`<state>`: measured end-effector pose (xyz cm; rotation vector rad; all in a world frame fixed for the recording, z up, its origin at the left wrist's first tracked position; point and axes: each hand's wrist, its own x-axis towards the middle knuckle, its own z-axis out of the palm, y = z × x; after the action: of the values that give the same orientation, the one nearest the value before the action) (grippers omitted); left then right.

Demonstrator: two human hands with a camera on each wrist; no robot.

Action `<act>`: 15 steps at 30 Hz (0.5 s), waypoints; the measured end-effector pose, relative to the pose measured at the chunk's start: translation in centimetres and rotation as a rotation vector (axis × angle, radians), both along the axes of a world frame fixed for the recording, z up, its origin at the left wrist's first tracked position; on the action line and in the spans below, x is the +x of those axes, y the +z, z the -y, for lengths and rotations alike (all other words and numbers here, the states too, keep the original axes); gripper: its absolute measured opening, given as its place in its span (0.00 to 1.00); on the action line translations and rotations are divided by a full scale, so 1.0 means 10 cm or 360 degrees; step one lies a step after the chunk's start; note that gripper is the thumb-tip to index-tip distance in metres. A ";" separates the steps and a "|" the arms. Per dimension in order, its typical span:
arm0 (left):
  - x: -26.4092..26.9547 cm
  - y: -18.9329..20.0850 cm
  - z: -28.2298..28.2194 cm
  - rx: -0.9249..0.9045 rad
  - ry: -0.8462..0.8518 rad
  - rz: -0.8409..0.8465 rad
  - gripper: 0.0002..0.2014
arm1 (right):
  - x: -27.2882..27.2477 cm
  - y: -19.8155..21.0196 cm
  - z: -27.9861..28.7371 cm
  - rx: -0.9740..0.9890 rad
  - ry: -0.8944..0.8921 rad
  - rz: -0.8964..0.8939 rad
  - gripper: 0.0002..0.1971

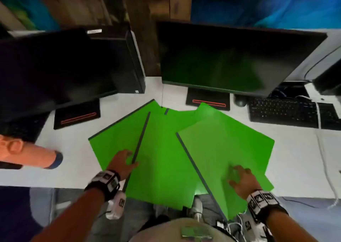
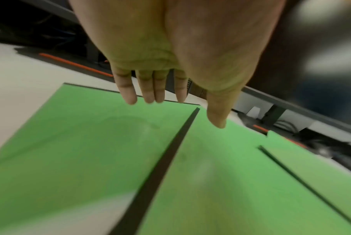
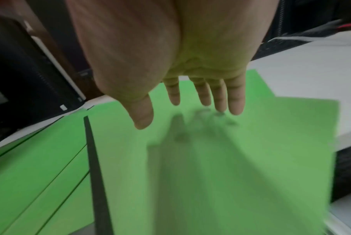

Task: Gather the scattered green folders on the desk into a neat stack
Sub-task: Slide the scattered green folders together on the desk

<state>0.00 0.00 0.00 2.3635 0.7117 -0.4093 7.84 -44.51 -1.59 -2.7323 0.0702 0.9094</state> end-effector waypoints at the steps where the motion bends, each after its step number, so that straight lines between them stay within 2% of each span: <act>1: 0.21 -0.03 -0.09 0.0129 -0.0030 0.0038 0.29 | 0.04 -0.03 -0.08 -0.0007 -0.0020 0.0032 0.36; 3: 0.53 -0.01 -0.21 0.0367 -0.0058 -0.0105 0.43 | 0.09 -0.02 -0.31 -0.0127 0.0025 -0.0007 0.41; 7: 1.08 -0.06 -0.34 0.0483 -0.0174 -0.0520 0.62 | 0.03 -0.12 -0.74 -0.0245 0.0110 -0.0018 0.48; 11: 1.40 -0.17 -0.45 0.0489 -0.0240 -0.0665 0.70 | -0.07 -0.20 -1.00 -0.0257 -0.0038 0.0005 0.51; 15: 1.41 -0.32 -0.43 0.0418 -0.0211 -0.0734 0.73 | -0.09 -0.21 -1.14 -0.0262 -0.0114 -0.0031 0.51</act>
<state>14.12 4.32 -3.20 2.5985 0.8589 -0.9944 6.93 -33.08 -3.67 -2.8501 0.2556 0.9497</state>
